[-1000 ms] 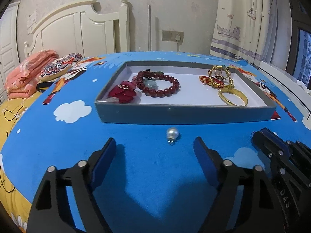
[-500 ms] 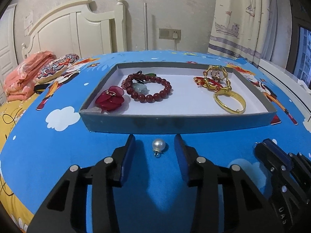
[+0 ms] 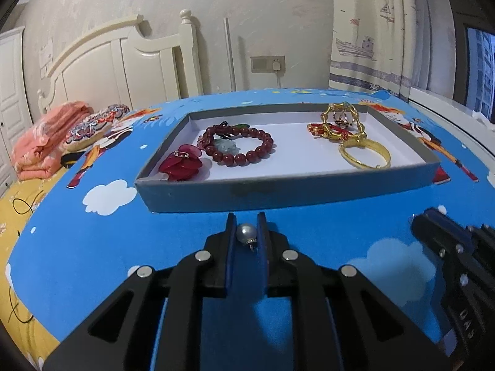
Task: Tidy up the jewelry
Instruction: 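Grasp the second white pearl with the left tool while the right tool holds its pearl, then carry both pearls into the tray and open both tools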
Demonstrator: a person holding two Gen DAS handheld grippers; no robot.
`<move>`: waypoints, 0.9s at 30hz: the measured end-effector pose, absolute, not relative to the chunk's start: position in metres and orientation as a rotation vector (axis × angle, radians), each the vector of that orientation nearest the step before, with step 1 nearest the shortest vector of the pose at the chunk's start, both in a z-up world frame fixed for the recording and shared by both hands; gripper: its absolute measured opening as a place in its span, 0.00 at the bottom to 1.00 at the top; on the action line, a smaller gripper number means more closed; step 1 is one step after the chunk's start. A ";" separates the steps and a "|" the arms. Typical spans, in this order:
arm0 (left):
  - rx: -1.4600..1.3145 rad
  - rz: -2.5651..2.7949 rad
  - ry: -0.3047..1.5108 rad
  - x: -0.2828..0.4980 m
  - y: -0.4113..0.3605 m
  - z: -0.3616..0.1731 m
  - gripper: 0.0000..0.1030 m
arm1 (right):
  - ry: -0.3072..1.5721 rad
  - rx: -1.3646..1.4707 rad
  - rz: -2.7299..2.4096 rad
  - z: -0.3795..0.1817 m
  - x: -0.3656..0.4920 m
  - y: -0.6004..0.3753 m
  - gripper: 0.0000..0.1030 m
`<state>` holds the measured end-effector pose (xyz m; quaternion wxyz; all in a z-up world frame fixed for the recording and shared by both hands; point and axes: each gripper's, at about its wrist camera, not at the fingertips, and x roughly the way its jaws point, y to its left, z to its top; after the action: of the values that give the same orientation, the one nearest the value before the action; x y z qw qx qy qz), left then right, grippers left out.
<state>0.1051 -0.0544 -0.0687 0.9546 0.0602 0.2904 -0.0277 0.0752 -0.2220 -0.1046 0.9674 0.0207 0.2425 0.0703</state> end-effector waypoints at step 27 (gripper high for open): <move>0.076 -0.050 0.492 0.078 -0.036 -0.033 0.13 | 0.409 -0.078 0.143 -0.065 0.074 -0.191 0.13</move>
<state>0.0780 -0.0358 -0.0335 0.9689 0.0376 0.2435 -0.0245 0.0738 -0.1906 -0.0646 0.9758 -0.0388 0.2030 0.0710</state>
